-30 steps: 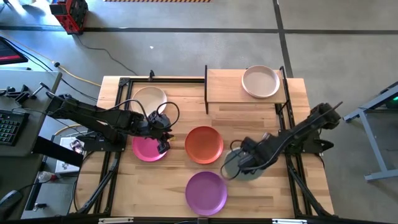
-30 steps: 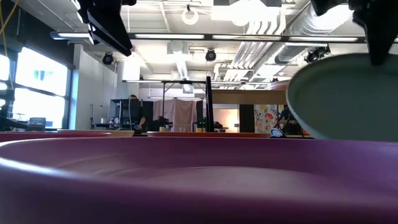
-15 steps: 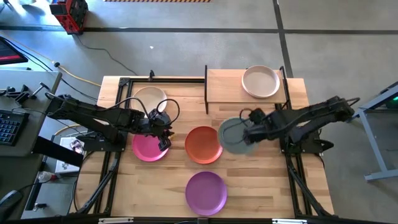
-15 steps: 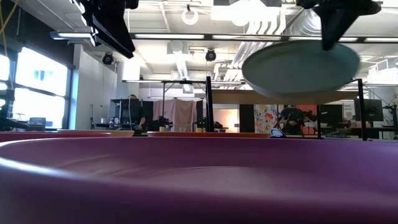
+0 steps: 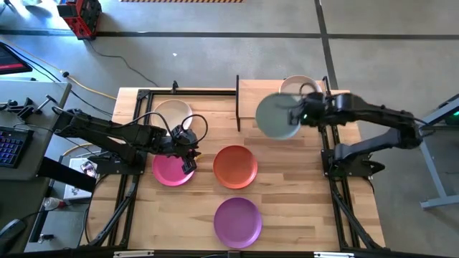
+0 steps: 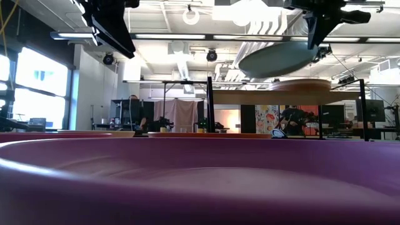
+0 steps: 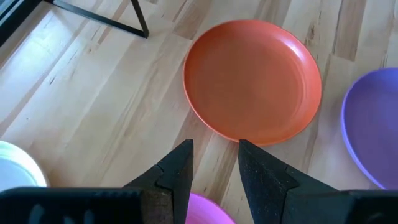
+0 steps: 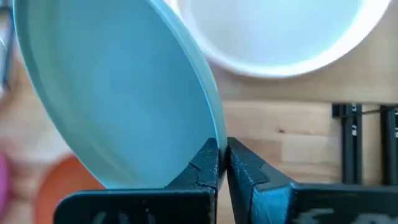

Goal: Place and stack plates onto a shelf
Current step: Stack the light blue plate on top of the gray plate on the shelf

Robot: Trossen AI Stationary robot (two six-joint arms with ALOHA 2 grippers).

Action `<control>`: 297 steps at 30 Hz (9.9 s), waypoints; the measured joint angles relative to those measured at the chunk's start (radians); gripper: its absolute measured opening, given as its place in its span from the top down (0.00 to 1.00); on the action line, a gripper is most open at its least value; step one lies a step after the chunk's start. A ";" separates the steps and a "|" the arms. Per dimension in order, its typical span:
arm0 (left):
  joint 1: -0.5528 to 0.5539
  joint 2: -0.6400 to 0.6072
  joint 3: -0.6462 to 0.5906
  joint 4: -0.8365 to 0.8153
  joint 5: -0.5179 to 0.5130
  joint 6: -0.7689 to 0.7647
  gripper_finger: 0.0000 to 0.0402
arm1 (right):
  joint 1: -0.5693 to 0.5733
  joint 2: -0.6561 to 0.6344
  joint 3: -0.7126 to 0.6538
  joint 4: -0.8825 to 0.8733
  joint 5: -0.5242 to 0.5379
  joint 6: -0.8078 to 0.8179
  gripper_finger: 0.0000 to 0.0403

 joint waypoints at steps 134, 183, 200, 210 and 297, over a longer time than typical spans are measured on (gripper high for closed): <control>0.391 0.000 0.000 0.015 -0.044 0.260 0.71 | -0.943 0.036 0.000 0.018 -0.445 -0.341 1.00; 0.390 0.000 0.000 0.015 -0.044 0.261 0.71 | -0.944 0.036 0.000 0.036 -0.451 -0.349 1.00; 0.390 0.000 0.000 0.015 -0.044 0.261 0.71 | -0.944 0.037 0.000 0.033 -0.478 -0.372 0.80; 0.390 0.000 0.000 0.015 -0.044 0.261 0.71 | -0.944 0.034 0.000 0.041 -0.502 -0.499 0.59; 0.390 0.000 0.000 0.016 -0.044 0.178 0.71 | -0.852 0.188 0.000 0.124 -0.340 -0.856 0.58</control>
